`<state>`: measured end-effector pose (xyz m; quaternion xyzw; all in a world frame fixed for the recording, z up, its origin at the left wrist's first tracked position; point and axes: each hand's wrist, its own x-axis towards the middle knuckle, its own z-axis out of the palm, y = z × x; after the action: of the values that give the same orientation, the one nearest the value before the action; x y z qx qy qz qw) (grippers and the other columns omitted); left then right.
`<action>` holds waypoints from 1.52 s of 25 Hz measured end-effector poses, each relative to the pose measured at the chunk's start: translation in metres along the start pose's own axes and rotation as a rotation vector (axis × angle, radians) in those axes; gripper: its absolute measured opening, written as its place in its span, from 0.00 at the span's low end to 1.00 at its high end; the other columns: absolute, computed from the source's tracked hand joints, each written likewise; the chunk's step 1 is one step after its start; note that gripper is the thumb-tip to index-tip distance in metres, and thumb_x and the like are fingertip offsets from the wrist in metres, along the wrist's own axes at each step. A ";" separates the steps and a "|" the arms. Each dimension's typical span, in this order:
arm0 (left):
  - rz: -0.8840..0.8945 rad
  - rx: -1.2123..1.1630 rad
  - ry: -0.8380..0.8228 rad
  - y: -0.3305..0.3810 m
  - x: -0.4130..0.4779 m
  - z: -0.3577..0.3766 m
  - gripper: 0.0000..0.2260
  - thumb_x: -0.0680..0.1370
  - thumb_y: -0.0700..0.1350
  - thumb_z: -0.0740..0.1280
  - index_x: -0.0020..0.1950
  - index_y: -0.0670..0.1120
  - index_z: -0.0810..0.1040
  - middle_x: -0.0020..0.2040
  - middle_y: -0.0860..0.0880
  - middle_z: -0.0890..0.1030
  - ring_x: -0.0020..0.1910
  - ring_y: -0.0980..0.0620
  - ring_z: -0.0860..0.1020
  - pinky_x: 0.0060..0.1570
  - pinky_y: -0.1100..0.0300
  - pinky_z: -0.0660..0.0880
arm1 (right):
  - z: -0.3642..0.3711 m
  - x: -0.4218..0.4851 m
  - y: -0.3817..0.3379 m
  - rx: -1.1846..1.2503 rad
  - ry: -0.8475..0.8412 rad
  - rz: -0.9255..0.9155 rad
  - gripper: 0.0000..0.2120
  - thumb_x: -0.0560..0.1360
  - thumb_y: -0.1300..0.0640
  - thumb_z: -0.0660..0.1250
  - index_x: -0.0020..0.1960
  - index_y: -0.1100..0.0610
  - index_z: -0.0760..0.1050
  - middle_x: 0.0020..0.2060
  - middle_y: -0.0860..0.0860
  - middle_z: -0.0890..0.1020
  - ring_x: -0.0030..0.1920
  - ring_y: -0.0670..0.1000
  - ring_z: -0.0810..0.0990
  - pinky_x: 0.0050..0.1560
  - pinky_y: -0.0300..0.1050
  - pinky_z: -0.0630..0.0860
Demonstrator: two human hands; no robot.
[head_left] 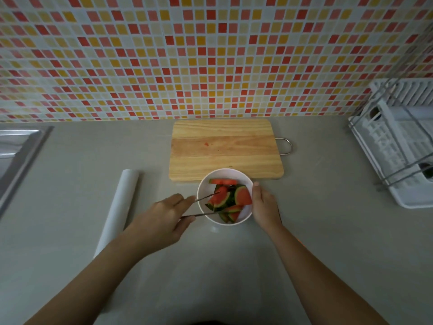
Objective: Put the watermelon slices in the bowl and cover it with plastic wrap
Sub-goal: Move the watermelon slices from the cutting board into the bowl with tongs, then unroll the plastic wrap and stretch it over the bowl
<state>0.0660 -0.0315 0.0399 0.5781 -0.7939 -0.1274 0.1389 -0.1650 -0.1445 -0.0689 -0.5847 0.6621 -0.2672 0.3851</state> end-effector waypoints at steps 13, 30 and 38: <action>-0.836 -0.163 0.331 -0.061 0.137 0.045 0.15 0.81 0.44 0.59 0.58 0.34 0.74 0.55 0.37 0.74 0.50 0.38 0.76 0.50 0.51 0.71 | 0.001 0.004 0.006 -0.019 0.017 0.016 0.24 0.80 0.45 0.48 0.44 0.56 0.78 0.42 0.58 0.82 0.46 0.60 0.80 0.48 0.52 0.76; -0.733 -0.357 0.320 -0.030 0.097 0.058 0.25 0.81 0.55 0.53 0.38 0.38 0.77 0.35 0.44 0.78 0.38 0.44 0.77 0.33 0.57 0.67 | -0.002 0.009 0.002 -0.033 -0.057 0.007 0.23 0.80 0.46 0.48 0.40 0.55 0.77 0.39 0.57 0.81 0.44 0.59 0.79 0.44 0.48 0.71; -0.745 -0.647 0.297 0.011 0.019 0.068 0.26 0.80 0.59 0.54 0.37 0.41 0.79 0.36 0.42 0.82 0.38 0.45 0.80 0.41 0.50 0.77 | -0.009 -0.041 -0.006 -0.038 -0.048 -0.098 0.21 0.81 0.52 0.50 0.40 0.60 0.77 0.44 0.63 0.82 0.47 0.58 0.79 0.39 0.41 0.61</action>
<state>0.0257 -0.0431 -0.0176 0.7609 -0.4259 -0.3239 0.3672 -0.1682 -0.1063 -0.0514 -0.6300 0.6282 -0.2589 0.3760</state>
